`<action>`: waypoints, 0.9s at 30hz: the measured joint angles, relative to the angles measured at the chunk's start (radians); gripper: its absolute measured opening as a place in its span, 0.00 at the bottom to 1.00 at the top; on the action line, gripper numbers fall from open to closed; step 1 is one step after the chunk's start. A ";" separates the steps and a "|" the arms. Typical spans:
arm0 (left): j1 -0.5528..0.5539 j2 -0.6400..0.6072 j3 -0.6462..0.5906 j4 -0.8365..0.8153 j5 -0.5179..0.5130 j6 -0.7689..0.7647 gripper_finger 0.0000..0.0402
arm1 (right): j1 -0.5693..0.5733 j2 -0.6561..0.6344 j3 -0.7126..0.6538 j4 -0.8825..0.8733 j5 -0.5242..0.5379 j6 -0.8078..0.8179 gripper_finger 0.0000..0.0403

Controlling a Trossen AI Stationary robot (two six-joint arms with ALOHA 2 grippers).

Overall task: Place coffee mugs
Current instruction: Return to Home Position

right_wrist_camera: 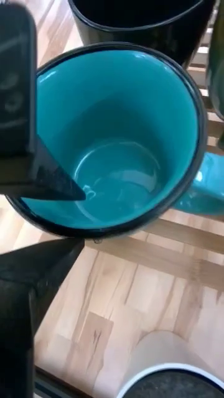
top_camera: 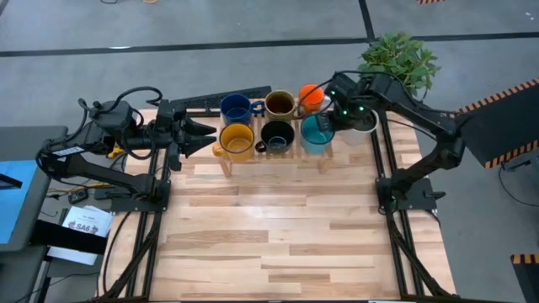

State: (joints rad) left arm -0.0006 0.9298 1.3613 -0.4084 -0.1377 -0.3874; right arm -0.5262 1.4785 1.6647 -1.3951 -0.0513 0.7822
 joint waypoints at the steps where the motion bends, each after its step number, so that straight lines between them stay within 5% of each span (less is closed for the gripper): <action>1: 0.000 0.000 0.000 0.000 0.000 0.000 0.35 | 0.000 -0.001 0.000 0.000 0.000 0.000 0.35; 10: 0.000 0.000 0.000 0.002 0.000 -0.002 0.35 | 0.003 -0.011 0.000 -0.023 -0.075 -0.042 0.43; 19: 0.000 0.000 0.000 0.003 -0.009 0.038 0.35 | 0.008 -0.154 0.000 -0.064 -0.078 -0.112 0.42; 27: -0.002 -0.004 -0.085 0.052 -0.009 0.065 0.35 | 0.170 -0.323 -0.030 -0.040 0.100 -0.140 0.42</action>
State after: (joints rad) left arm -0.0029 0.9260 1.2760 -0.3568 -0.1468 -0.3220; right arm -0.3563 1.1556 1.6346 -1.4348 0.0488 0.6425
